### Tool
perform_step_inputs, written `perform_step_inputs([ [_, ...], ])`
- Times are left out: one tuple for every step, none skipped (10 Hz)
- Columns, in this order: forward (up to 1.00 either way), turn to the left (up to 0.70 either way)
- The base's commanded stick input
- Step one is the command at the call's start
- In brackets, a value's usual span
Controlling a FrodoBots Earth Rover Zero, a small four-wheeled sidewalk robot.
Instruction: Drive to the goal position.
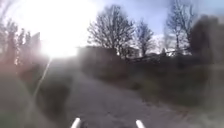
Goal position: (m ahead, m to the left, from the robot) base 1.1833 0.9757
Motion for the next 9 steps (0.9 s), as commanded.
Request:
perform_step_inputs([
  [0.5, 0.17],
  [0.5, 0.37],
  [0.5, 0.5],
  [0.5, 0.48],
  [0.5, 0.26],
  [0.5, 0.0],
  [0.5, 0.0],
  [0.5, 0.0],
  [0.5, 0.0],
])
